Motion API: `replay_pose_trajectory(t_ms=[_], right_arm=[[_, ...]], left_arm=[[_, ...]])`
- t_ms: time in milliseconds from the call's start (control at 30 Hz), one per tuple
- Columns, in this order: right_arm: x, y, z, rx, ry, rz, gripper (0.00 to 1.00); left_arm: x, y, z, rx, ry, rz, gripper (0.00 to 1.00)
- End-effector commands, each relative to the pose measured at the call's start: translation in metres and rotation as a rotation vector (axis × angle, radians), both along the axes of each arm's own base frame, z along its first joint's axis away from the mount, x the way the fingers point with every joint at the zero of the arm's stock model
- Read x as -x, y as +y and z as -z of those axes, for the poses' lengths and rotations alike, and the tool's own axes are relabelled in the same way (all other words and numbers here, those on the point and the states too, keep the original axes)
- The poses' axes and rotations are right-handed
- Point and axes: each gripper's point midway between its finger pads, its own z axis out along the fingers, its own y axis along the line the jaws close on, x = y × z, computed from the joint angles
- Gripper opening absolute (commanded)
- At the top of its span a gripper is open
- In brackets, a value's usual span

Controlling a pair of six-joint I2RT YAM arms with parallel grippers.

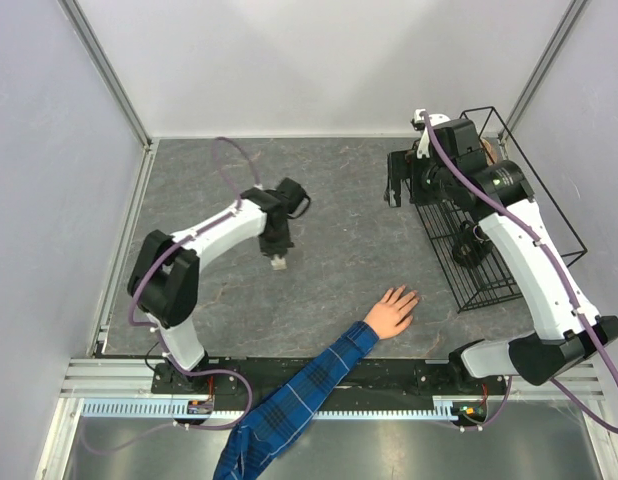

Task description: Paint the nails

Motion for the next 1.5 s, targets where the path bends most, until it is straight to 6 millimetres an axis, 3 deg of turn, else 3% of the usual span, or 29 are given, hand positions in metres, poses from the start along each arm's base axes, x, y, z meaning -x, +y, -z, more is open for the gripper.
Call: replay_pose_trajectory(t_ms=[0,133,300,400,467,567,600,667,767,867,967,1000,1033,1067,1100,1233,1367,1467], right_arm=[[0.003,0.007,-0.004,-0.032,-0.026,-0.026,0.98],[0.006,0.004,0.006,-0.016,-0.011,-0.026,0.98],[0.01,0.003,0.016,-0.019,-0.002,-0.016,0.98],[0.012,0.001,0.022,-0.016,0.007,-0.011,0.98],[0.012,0.0,0.024,-0.016,0.007,-0.005,0.98],[0.011,-0.001,0.026,-0.006,0.005,0.004,0.98],[0.012,-0.001,0.026,-0.005,0.005,0.005,0.98],[0.009,0.0,0.026,-0.005,-0.007,0.007,0.98],[0.005,0.008,0.031,-0.003,-0.02,-0.023,0.98],[-0.001,0.027,0.038,0.014,-0.069,-0.114,0.97],[-0.001,0.061,0.048,0.057,-0.127,-0.304,0.91],[0.008,0.082,0.052,0.058,-0.128,-0.396,0.91],[0.007,0.097,0.061,0.086,-0.121,-0.467,0.91],[0.011,0.108,0.066,0.126,-0.129,-0.544,0.93],[0.024,0.132,0.071,0.147,-0.135,-0.641,0.93],[0.035,0.181,0.111,0.235,-0.077,-0.826,0.94],[0.039,0.204,0.141,0.322,0.0,-0.914,0.88],[0.036,0.215,0.159,0.363,0.023,-0.95,0.78]], left_arm=[[-0.007,-0.044,-0.015,-0.027,-0.057,0.179,0.02],[0.001,-0.076,-0.01,0.014,-0.037,0.254,0.02],[0.005,-0.095,-0.002,0.062,-0.019,0.329,0.02],[0.005,-0.099,-0.003,0.079,-0.025,0.348,0.12],[0.005,-0.1,-0.007,0.085,-0.032,0.355,0.29],[0.005,-0.095,-0.025,0.097,-0.077,0.347,0.49],[0.004,-0.092,-0.041,0.108,-0.121,0.342,0.57],[0.004,-0.083,-0.056,0.101,-0.147,0.331,0.63],[-0.001,-0.052,-0.093,0.091,-0.227,0.246,0.65],[0.007,-0.001,-0.123,0.119,-0.308,0.079,0.66],[0.024,0.05,-0.145,0.205,-0.415,-0.117,0.67],[0.028,0.056,-0.155,0.246,-0.468,-0.139,0.68],[0.035,0.063,-0.151,0.256,-0.483,-0.153,0.69],[0.044,0.07,-0.171,0.3,-0.569,-0.163,0.7],[0.047,0.072,-0.178,0.32,-0.604,-0.163,0.71],[0.058,0.08,-0.202,0.362,-0.719,-0.164,0.73],[0.059,0.081,-0.221,0.366,-0.763,-0.129,0.73],[0.058,0.074,-0.227,0.375,-0.766,-0.073,0.72]])
